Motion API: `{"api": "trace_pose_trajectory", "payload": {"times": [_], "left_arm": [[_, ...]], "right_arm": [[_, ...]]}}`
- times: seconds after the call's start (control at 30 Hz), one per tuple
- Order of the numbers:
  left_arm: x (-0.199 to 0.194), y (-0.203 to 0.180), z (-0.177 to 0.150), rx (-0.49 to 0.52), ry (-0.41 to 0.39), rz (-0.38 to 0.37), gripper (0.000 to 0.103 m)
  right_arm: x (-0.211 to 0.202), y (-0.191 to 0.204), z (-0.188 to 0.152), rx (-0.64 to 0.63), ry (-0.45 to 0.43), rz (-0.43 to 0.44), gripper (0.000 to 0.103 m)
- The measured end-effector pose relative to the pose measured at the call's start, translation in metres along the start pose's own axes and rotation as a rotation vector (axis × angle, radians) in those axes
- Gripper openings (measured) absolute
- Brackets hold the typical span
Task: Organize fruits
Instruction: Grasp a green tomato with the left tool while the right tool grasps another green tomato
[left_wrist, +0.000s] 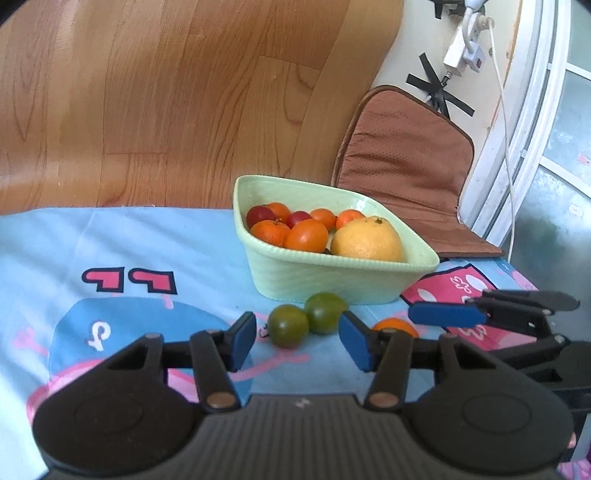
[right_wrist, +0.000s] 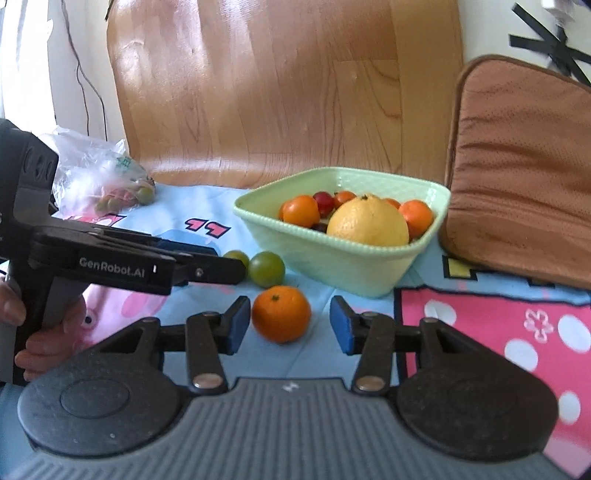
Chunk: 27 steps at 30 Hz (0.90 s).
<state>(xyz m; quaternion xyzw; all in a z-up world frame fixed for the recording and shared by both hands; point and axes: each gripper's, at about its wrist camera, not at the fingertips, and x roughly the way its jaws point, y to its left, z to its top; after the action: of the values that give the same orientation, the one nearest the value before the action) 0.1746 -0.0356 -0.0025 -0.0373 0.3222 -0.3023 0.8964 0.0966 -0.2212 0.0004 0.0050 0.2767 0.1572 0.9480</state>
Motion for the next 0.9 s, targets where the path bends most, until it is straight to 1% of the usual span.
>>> {"api": "trace_pose_trajectory", "payload": {"times": [0.07, 0.13, 0.2, 0.3, 0.43, 0.47, 0.53, 0.6, 0.63, 0.67, 0.7, 0.8, 0.9], "left_arm": [[-0.002, 0.003, 0.0, -0.013, -0.005, -0.004, 0.048], [-0.003, 0.006, 0.001, -0.013, -0.011, 0.008, 0.042], [-0.004, 0.011, 0.001, -0.028, -0.013, 0.019, 0.039], [-0.005, 0.018, 0.002, -0.056, -0.01, -0.006, 0.039], [0.002, 0.014, 0.003, -0.037, 0.019, -0.035, 0.039], [0.003, 0.012, 0.003, -0.03, 0.021, -0.039, 0.039], [0.007, 0.013, 0.005, -0.037, 0.027, -0.06, 0.039], [0.011, 0.016, 0.007, -0.065, 0.036, -0.079, 0.039], [0.012, 0.019, 0.008, -0.081, 0.035, -0.086, 0.038], [0.011, 0.021, 0.007, -0.088, 0.029, -0.089, 0.034], [0.011, 0.022, 0.007, -0.091, 0.027, -0.085, 0.026], [0.007, 0.022, 0.005, -0.093, 0.022, -0.1, 0.026], [-0.007, 0.017, 0.001, -0.093, 0.004, -0.105, 0.026]], "right_arm": [[0.004, 0.004, 0.006, -0.023, -0.002, 0.013, 0.05], [0.011, 0.01, 0.014, -0.063, 0.002, 0.023, 0.05], [0.02, 0.016, 0.02, -0.108, 0.022, 0.018, 0.05], [0.034, 0.023, 0.024, -0.162, 0.08, 0.003, 0.05], [0.05, 0.025, 0.023, -0.176, 0.138, -0.007, 0.049], [0.052, 0.025, 0.023, -0.176, 0.142, -0.007, 0.044], [0.053, 0.028, 0.021, -0.191, 0.133, -0.002, 0.043], [0.054, 0.029, 0.021, -0.208, 0.124, 0.003, 0.04], [0.054, 0.029, 0.021, -0.215, 0.118, 0.002, 0.038], [0.054, 0.03, 0.02, -0.223, 0.114, -0.008, 0.032], [0.054, 0.031, 0.02, -0.232, 0.108, -0.021, 0.031], [0.047, 0.029, 0.018, -0.221, 0.093, -0.029, 0.03], [0.036, 0.033, 0.016, -0.216, 0.062, -0.027, 0.03]]}}
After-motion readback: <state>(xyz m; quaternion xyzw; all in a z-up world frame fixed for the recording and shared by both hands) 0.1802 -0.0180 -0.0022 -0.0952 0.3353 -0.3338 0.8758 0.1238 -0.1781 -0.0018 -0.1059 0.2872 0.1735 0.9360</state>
